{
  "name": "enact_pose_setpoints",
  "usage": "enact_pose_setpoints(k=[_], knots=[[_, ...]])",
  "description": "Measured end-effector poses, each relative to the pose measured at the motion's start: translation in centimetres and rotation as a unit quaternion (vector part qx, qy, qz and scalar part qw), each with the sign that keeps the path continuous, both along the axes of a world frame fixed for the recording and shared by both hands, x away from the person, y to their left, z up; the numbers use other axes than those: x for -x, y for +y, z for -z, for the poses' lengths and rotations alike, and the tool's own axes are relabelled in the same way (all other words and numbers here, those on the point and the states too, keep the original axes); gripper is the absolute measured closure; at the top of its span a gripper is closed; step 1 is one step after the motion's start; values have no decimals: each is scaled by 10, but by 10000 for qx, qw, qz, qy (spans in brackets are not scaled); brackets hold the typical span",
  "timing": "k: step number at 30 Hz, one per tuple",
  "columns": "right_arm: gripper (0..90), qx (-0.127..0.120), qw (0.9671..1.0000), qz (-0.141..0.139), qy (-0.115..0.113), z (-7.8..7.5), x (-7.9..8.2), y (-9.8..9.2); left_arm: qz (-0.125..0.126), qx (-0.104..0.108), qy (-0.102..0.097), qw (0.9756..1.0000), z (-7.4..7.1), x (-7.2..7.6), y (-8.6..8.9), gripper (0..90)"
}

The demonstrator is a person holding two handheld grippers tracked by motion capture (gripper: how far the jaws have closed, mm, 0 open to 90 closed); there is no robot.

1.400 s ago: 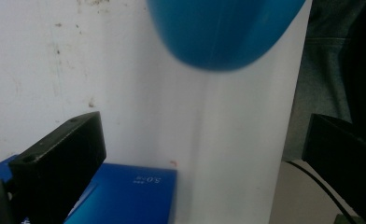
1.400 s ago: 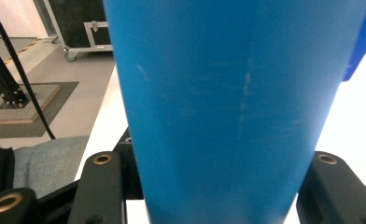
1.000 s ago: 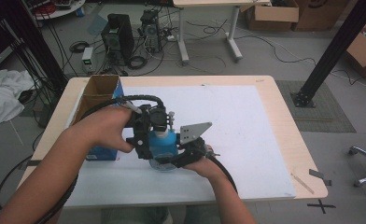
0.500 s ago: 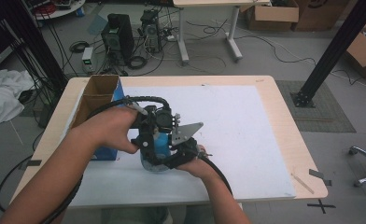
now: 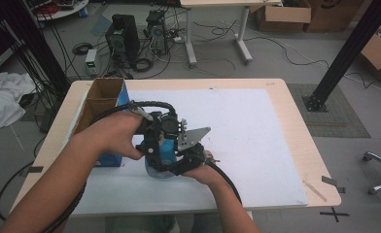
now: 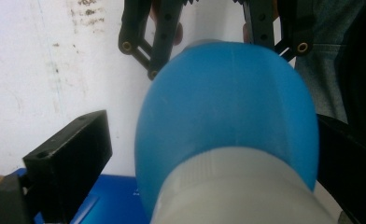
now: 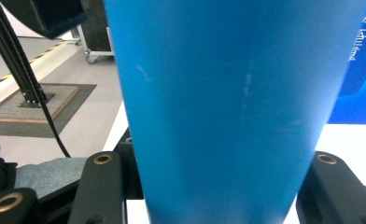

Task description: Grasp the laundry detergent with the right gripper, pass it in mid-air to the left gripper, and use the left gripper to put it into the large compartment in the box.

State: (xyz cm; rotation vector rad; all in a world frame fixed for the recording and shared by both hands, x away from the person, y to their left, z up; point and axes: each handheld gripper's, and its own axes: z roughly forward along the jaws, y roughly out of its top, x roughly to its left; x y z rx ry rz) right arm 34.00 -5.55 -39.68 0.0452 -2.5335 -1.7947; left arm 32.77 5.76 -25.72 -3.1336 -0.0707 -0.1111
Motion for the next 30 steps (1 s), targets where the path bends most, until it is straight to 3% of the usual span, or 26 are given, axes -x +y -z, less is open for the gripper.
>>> enact_pose_setpoints(k=[30], knots=[[460, -29, 10000, -12, 80, 3, -2, 1, 59, -161, -5, 9999, 1, 2, 2, 288]])
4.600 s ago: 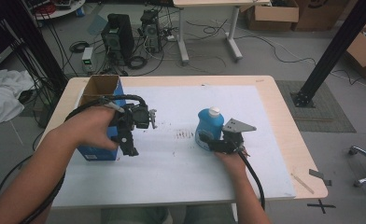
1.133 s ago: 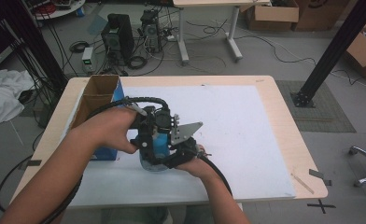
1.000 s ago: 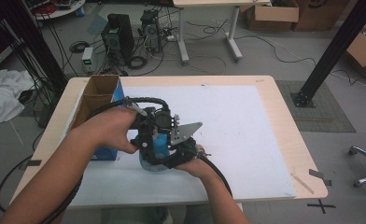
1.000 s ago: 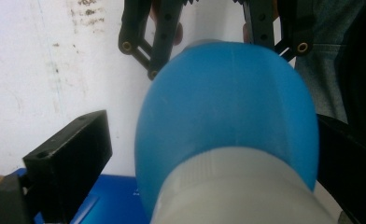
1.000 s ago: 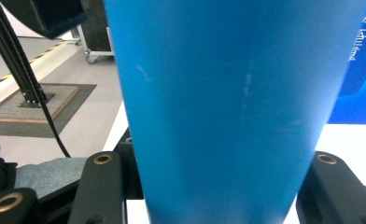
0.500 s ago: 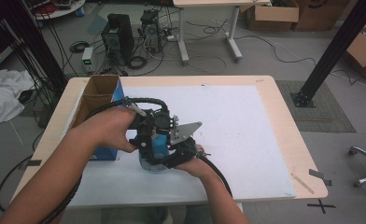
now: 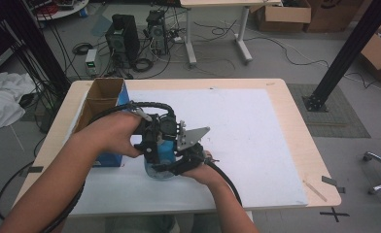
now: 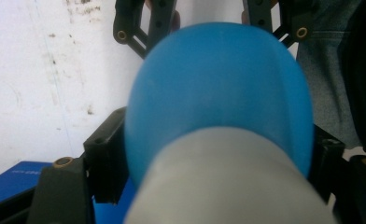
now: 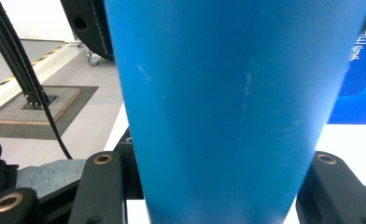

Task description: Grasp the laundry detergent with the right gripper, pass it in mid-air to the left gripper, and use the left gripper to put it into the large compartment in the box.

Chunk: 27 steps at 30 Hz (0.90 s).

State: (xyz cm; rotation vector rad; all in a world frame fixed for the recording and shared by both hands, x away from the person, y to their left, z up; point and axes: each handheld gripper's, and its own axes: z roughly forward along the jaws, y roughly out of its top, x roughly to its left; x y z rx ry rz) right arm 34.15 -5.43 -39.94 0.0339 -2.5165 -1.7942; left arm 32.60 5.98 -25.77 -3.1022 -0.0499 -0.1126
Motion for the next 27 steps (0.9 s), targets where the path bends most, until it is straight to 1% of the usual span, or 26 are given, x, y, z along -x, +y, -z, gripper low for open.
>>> enact_pose_setpoints(k=[14, 24, 27], knots=[[460, -13, 10000, -12, 1, 1, 0, 1, -20, -60, 43, 10000, 1, -1, 0, 341], [461, -22, 10000, -36, 13, 1, 0, 2, -34, -42, 45, 10000, 1, -1, 0, 368], [462, -32, 10000, -54, -6, 2, 0, 2, 1, -37, 82, 10000, 1, -1, 0, 375]])
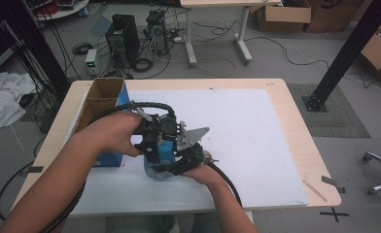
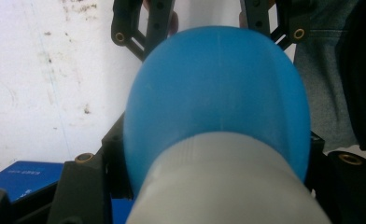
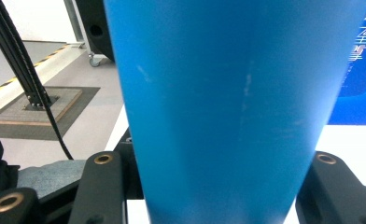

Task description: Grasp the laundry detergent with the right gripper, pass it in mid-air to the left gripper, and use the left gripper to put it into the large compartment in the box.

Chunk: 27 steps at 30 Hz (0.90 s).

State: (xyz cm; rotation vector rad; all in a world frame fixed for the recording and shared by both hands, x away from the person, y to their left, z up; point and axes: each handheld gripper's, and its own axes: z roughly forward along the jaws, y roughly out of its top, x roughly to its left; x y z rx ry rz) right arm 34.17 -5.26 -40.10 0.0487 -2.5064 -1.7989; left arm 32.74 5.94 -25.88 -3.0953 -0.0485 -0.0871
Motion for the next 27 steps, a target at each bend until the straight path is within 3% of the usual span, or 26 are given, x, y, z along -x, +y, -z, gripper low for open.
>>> enact_pose_setpoints(k=[9, 20, 24, 27], knots=[[455, -20, 10000, -80, -46, 0, 1, 0, -53, 30, 63, 10000, -1, 1, 0, 386], [424, 1, 9999, 16, -125, -2, 3, -3, -125, -48, 36, 9999, -4, 1, -3, 388], [324, 54, 9997, 163, -170, -4, 3, -5, -182, -61, 73, 9998, -5, 0, -2, 388], [299, 31, 9996, 225, -145, -5, 3, -9, -215, -91, 89, 9997, -6, -1, -2, 388]])
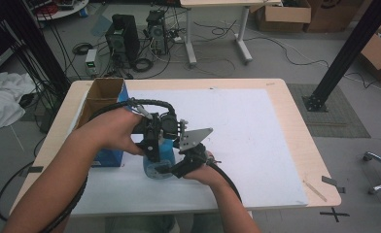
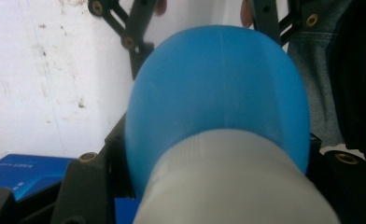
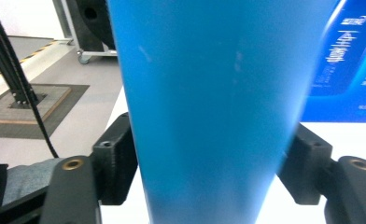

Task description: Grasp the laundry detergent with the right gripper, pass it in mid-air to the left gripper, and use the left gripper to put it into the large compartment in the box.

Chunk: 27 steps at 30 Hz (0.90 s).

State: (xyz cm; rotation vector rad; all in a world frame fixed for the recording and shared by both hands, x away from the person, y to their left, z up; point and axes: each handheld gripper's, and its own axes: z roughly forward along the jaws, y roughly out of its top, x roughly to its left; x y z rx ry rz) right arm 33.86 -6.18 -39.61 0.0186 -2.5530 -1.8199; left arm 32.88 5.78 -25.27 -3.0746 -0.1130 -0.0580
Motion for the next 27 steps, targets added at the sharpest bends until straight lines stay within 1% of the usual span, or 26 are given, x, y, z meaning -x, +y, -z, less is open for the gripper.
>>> enact_pose_setpoints(k=[4, 5, 8, 12, 14, 15, 17, 18, 19, 20, 21, 22, 23, 24, 27], knots=[[270, 19, 10000, 1, 20, -2, 1, -3, -81, -9, 52, 10000, -1, -2, 1, 387], [250, 52, 10000, -30, 50, -4, 1, -3, -92, -16, 77, 9999, -2, -2, 2, 388], [217, 160, 9998, -85, 35, -9, 2, -4, -142, 14, 118, 9998, -4, -4, 3, 388], [157, 300, 9995, -95, 17, -18, 3, -8, -252, -13, 161, 9996, -9, -6, 5, 387], [133, 446, 9990, -66, 5, -25, 2, -13, -407, -23, 193, 9990, -13, -7, 7, 387], [120, 511, 9987, -53, -31, -27, 2, -16, -407, -23, 193, 9990, -13, -7, 7, 387], [105, 642, 9979, -31, -12, -32, 2, -21, -590, -40, 244, 9979, -19, -11, 9, 386], [105, 642, 9979, -31, -12, -32, 2, -21, -590, -40, 244, 9979, -19, -11, 9, 386], [79, 786, 9969, 23, -45, -36, 1, -26, -665, -29, 254, 9975, -21, -12, 10, 386], [68, 858, 9963, 30, -37, -38, 0, -29, -805, -35, 270, 9964, -25, -15, 12, 386], [59, 936, 9956, 47, -31, -40, 0, -31, -805, -35, 270, 9964, -25, -15, 12, 386], [49, 1013, 9948, 81, -60, -43, 0, -33, -964, -43, 278, 9949, -30, -17, 14, 386], [49, 1013, 9948, 81, -60, -43, 0, -33, -964, -43, 278, 9949, -30, -17, 14, 386], [31, 1149, 9933, 88, -53, -47, -1, -37, -1126, -33, 271, 9933, -35, -19, 16, 386], [0, 1443, 9894, 121, -70, -53, -3, -41, -1250, -49, 276, 9918, -45, -21, 19, 386]])
